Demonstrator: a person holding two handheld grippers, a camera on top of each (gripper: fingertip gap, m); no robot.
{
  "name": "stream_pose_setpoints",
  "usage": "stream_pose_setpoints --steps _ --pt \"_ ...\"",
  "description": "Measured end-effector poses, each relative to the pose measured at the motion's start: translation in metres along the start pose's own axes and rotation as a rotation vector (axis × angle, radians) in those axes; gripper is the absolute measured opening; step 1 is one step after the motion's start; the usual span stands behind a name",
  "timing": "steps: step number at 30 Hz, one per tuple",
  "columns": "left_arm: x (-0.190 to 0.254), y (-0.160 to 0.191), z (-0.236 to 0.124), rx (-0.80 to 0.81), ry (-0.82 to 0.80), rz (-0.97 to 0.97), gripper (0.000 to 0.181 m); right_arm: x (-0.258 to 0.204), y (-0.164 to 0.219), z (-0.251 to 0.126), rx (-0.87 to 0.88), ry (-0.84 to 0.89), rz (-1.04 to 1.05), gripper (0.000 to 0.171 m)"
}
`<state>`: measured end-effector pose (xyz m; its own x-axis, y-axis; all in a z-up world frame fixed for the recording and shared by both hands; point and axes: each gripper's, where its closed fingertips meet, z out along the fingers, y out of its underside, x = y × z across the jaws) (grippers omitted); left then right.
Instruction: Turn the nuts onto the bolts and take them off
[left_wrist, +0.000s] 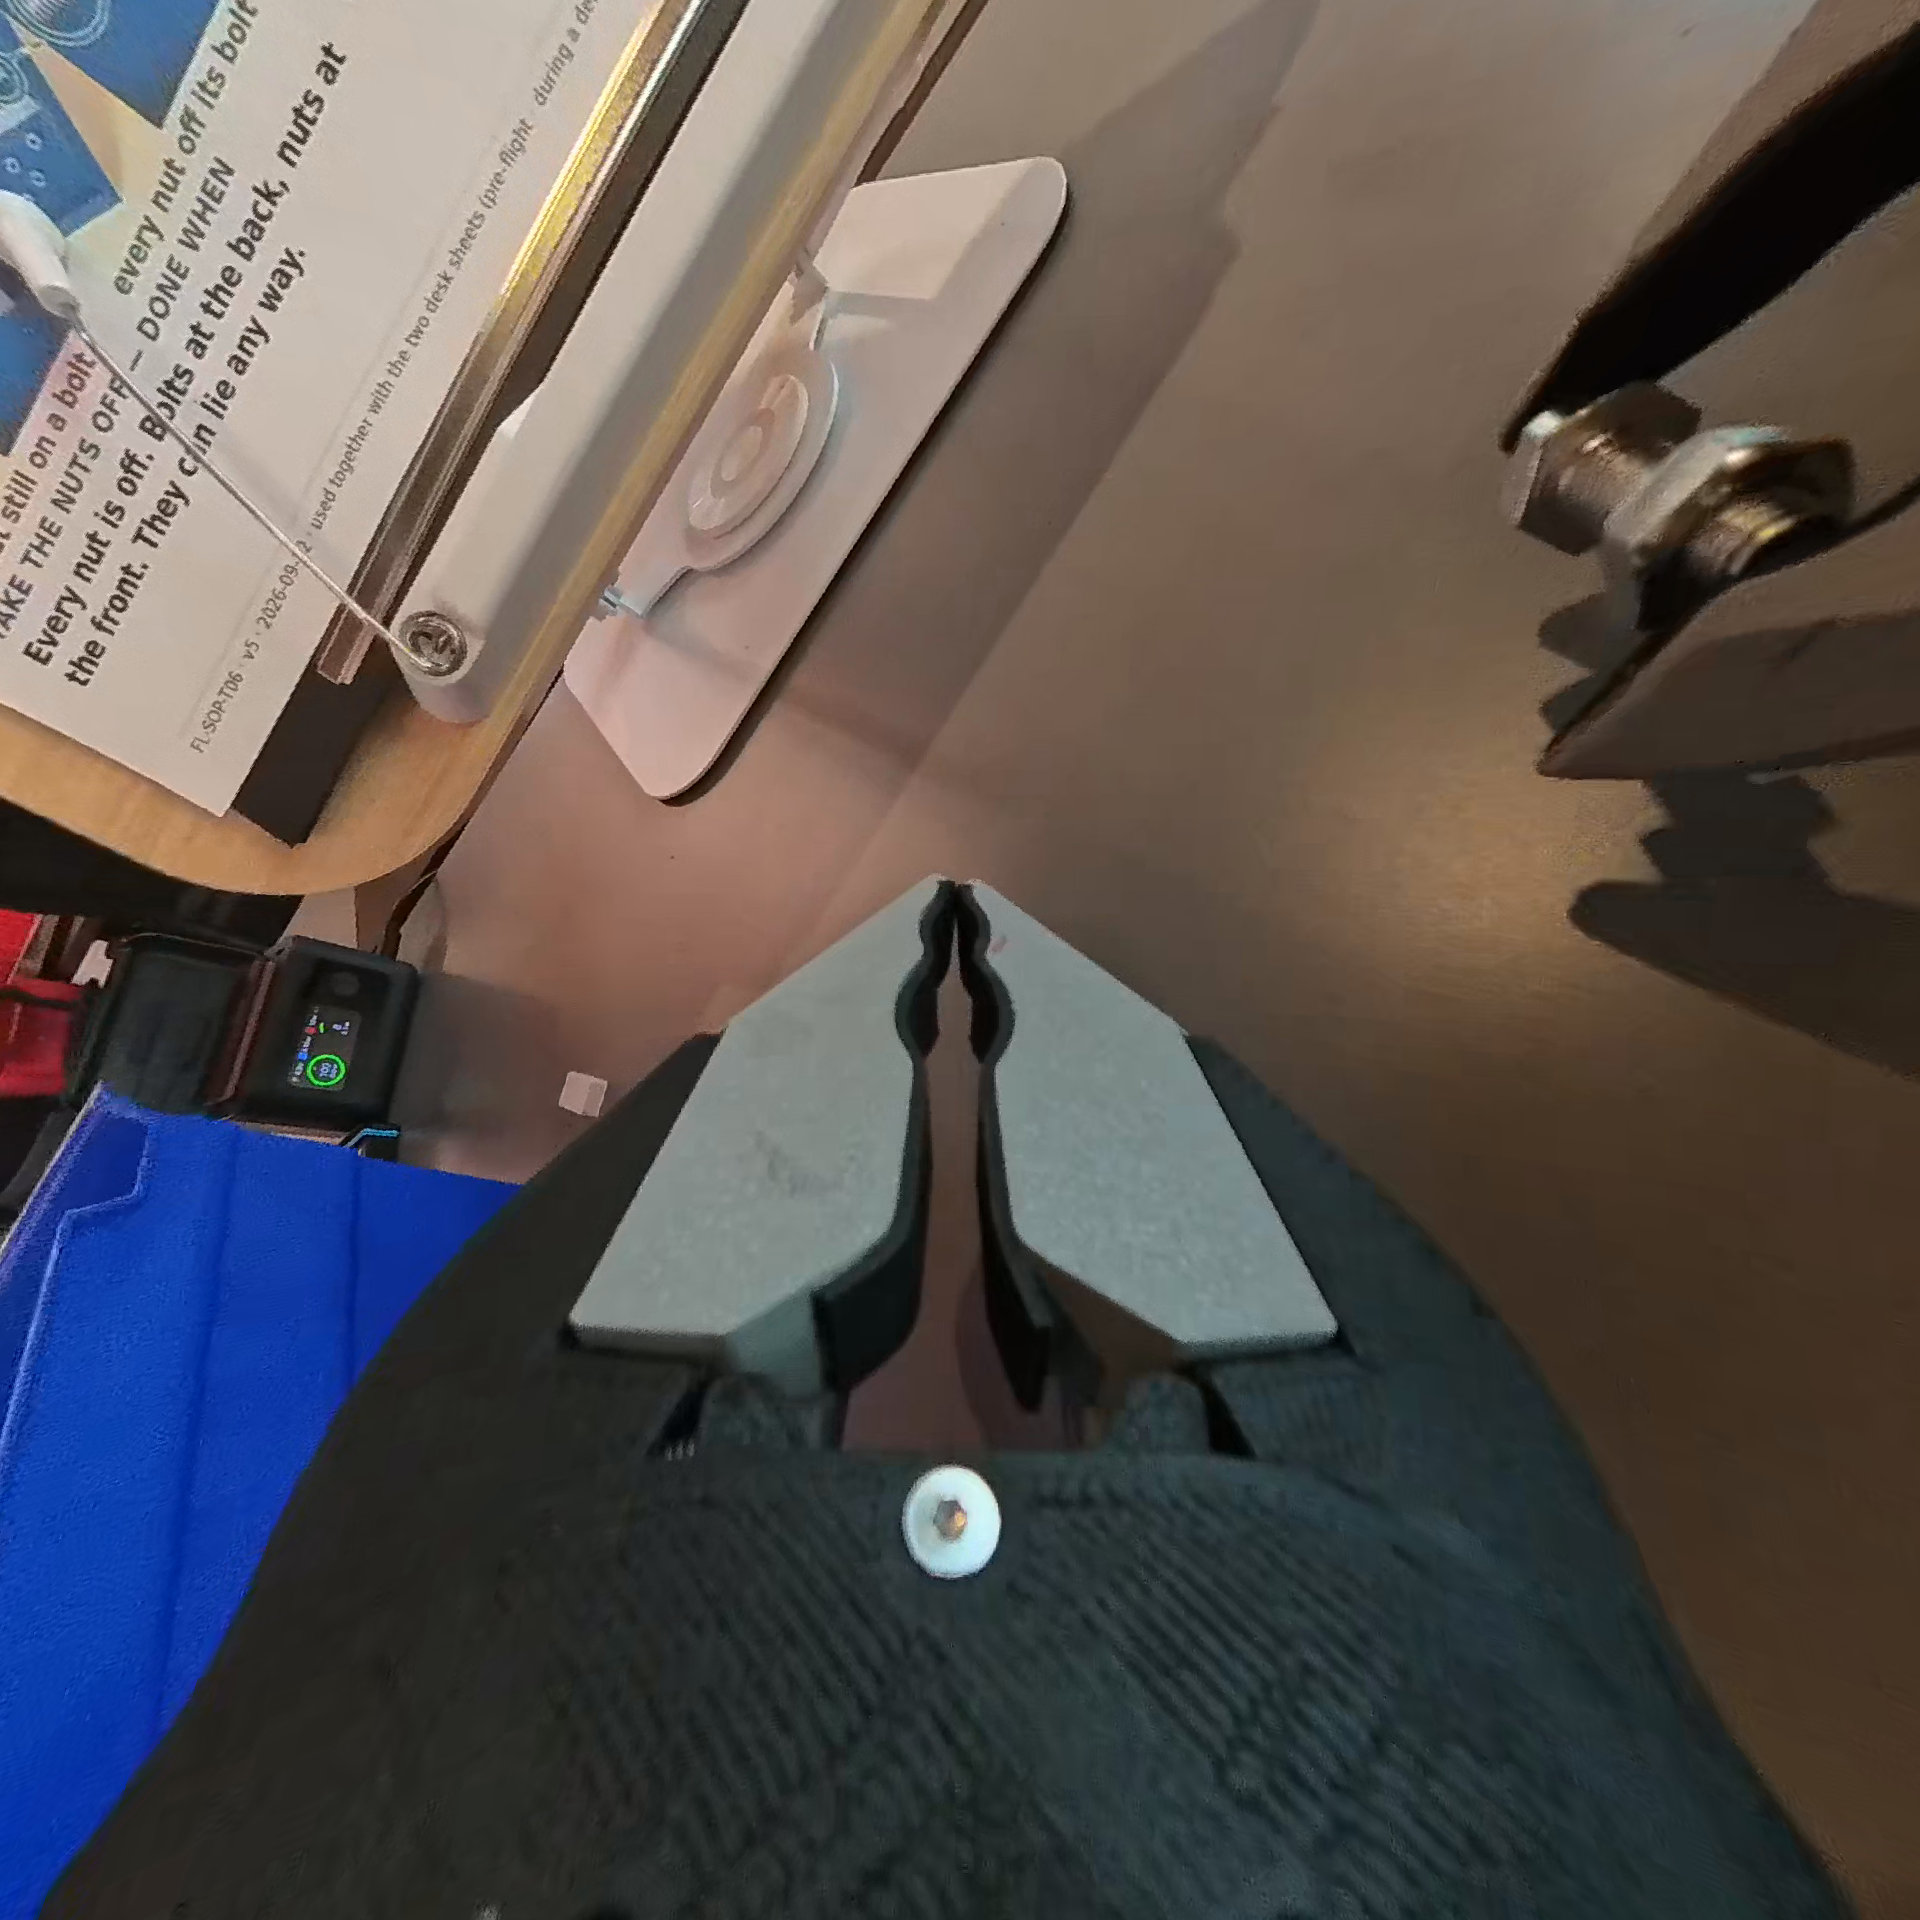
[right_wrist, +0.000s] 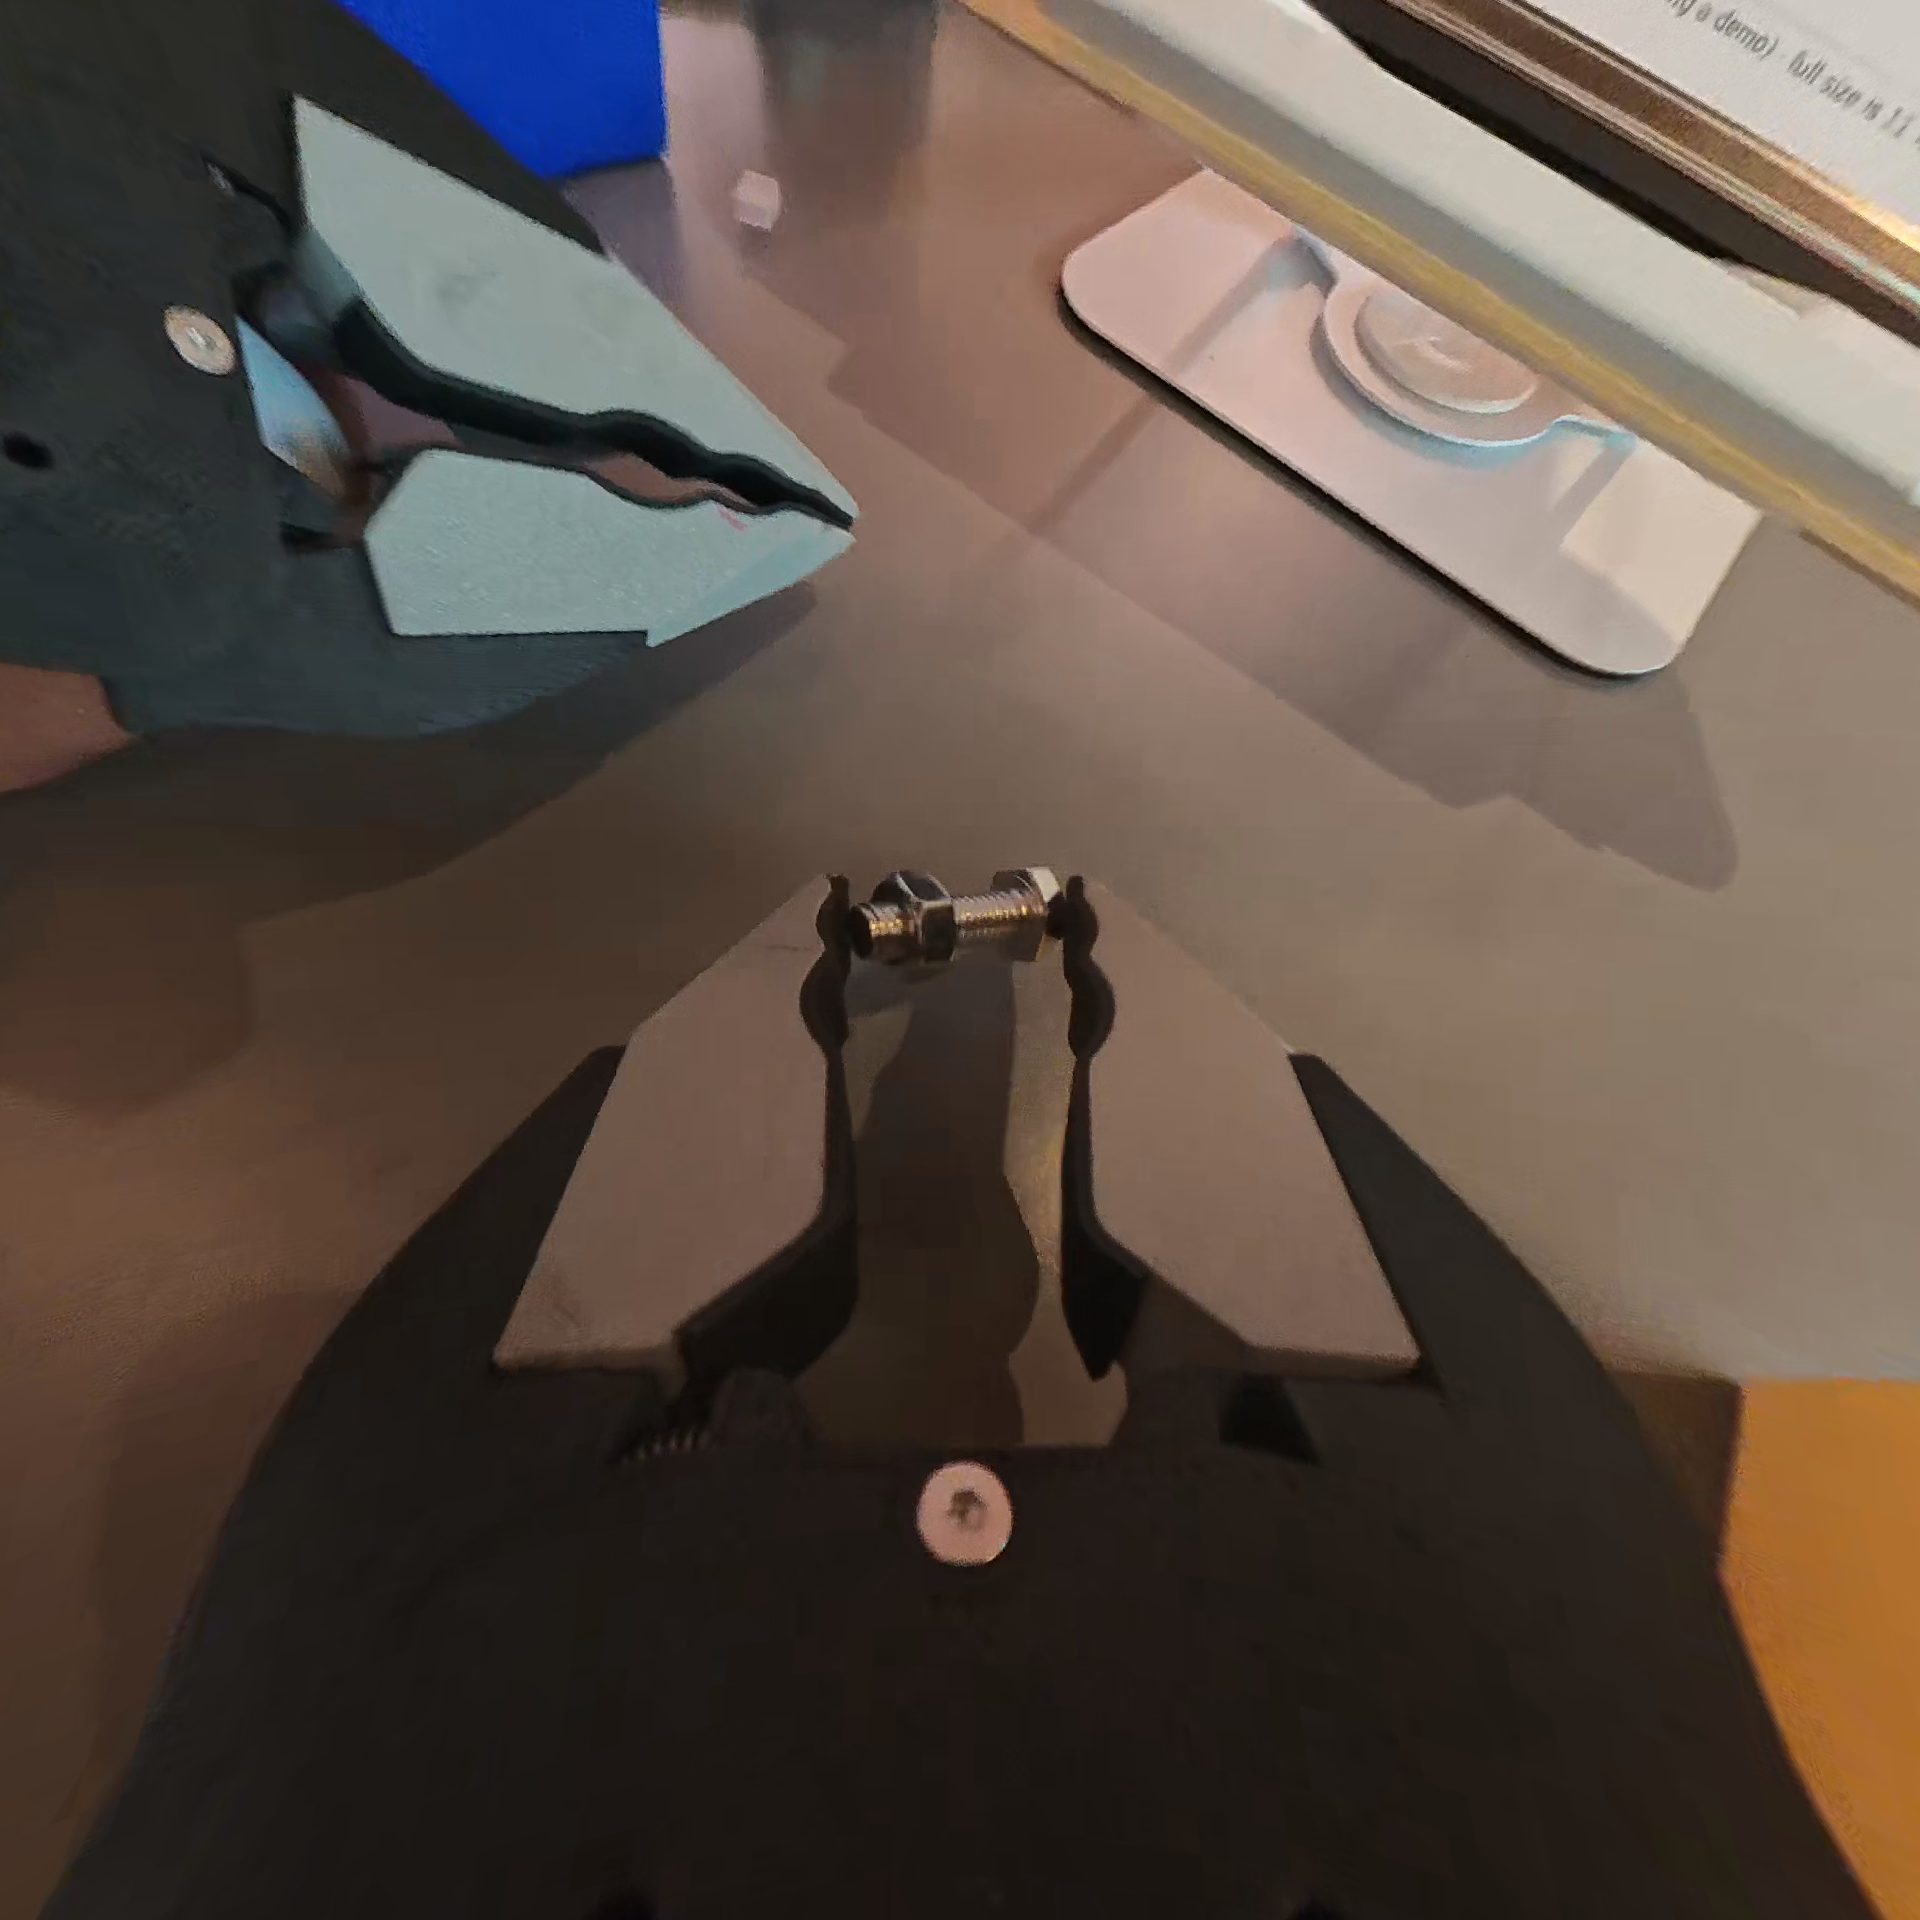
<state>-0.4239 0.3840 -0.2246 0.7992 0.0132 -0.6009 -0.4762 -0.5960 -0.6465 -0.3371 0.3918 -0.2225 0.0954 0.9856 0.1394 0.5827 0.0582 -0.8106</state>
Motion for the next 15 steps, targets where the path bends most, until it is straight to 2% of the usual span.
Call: stream_pose_setpoints --steps 3,4,7,10,15 --pt "0.014 -0.003 -0.002 0.022 0.043 0.077 0.000 -0.009 -0.006 -0.006 0.052 -0.144 0.095 0.038" --pt "0.021 -0.007 -0.003 0.042 0.065 0.114 0.006 -0.011 -0.009 -0.009 0.077 -0.187 0.119 0.038" --pt "0.039 -0.020 -0.016 0.153 0.128 0.187 0.003 -0.021 -0.017 -0.017 0.139 -0.315 0.172 0.038" --pt "0.050 -0.032 -0.029 0.249 0.203 0.184 0.015 -0.035 -0.027 -0.029 0.215 -0.452 0.189 0.038" --pt "0.060 -0.046 -0.052 0.390 0.295 0.167 0.021 -0.045 -0.033 -0.041 0.255 -0.612 0.261 0.038"
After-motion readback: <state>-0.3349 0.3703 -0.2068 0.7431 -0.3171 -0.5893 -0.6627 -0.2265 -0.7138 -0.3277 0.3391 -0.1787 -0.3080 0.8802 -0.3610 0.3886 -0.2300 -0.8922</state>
